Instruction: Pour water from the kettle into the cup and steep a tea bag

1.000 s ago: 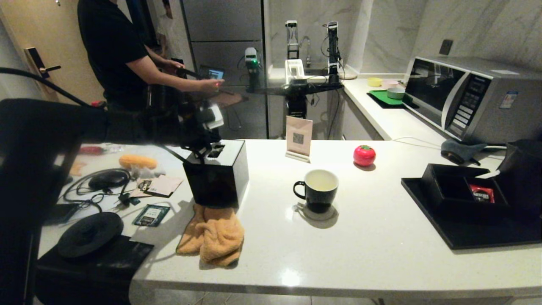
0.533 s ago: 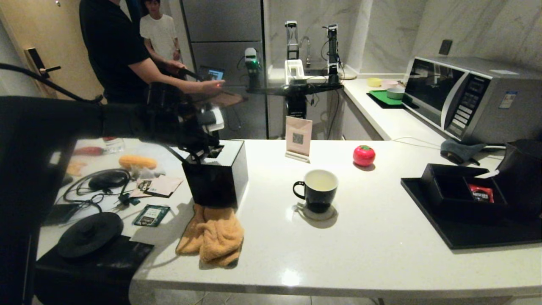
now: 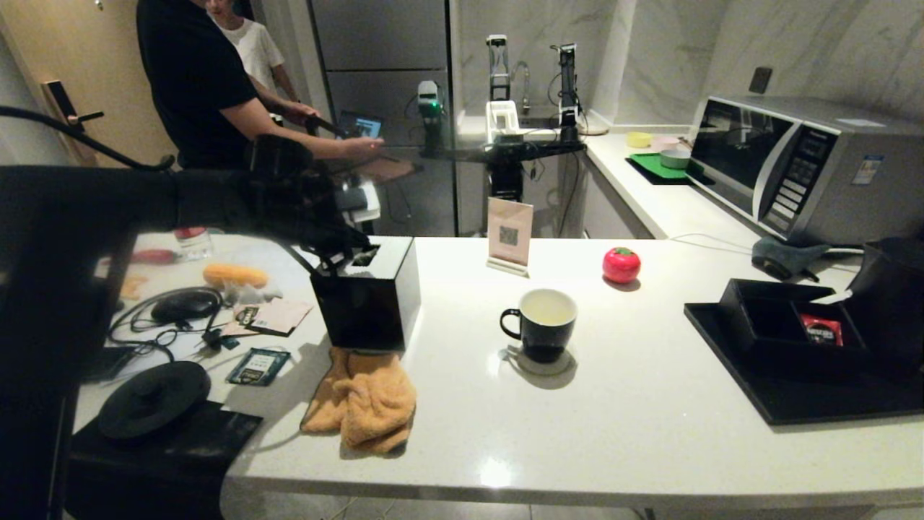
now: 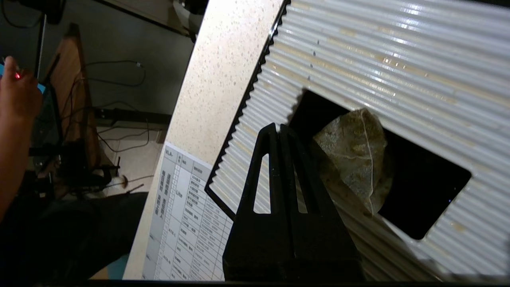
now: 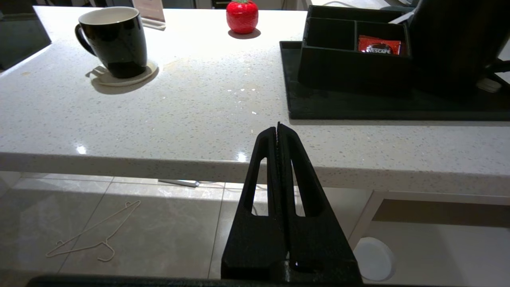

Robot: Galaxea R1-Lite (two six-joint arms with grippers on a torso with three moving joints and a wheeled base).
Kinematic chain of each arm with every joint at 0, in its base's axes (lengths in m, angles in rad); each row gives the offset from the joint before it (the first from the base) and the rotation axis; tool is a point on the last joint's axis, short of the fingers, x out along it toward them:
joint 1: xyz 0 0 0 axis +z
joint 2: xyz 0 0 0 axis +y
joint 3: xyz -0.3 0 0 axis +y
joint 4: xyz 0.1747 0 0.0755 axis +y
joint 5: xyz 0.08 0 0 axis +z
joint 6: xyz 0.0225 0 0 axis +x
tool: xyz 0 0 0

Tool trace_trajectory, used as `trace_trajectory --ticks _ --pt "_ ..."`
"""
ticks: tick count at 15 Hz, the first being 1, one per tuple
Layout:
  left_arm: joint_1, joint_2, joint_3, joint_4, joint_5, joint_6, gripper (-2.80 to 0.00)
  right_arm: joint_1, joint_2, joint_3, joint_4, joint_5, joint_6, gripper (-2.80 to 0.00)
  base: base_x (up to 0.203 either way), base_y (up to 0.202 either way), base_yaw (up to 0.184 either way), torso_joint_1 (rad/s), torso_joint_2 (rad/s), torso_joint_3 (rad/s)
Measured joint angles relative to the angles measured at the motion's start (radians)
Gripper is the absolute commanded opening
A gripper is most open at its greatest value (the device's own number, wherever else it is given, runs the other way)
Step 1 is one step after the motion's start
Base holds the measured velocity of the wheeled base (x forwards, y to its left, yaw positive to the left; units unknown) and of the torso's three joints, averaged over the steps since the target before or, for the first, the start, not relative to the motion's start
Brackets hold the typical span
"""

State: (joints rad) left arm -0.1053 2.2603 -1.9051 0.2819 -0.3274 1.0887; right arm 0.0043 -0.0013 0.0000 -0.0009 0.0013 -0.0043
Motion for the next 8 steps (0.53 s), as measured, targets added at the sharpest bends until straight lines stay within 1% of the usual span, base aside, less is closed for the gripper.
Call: trace_trajectory --ticks 3,5,8 --pt "-0.003 0.005 -0.032 0.005 0.000 -0.001 -2.80 0.000 0.000 0.000 0.000 0.000 0.000 -2.80 0.000 0.000 0.000 0.000 0.00 0.000" --pt "-0.008 0.008 -0.058 0.036 -0.001 -0.001 -2.80 0.000 0.000 0.000 0.000 0.000 0.000 -2.80 0.000 0.000 0.000 0.000 0.00 0.000" --pt "-0.016 0.001 -0.068 0.044 -0.003 -0.001 -2.80 0.000 0.000 0.000 0.000 0.000 0.000 -2.80 0.000 0.000 0.000 0.000 0.00 0.000"
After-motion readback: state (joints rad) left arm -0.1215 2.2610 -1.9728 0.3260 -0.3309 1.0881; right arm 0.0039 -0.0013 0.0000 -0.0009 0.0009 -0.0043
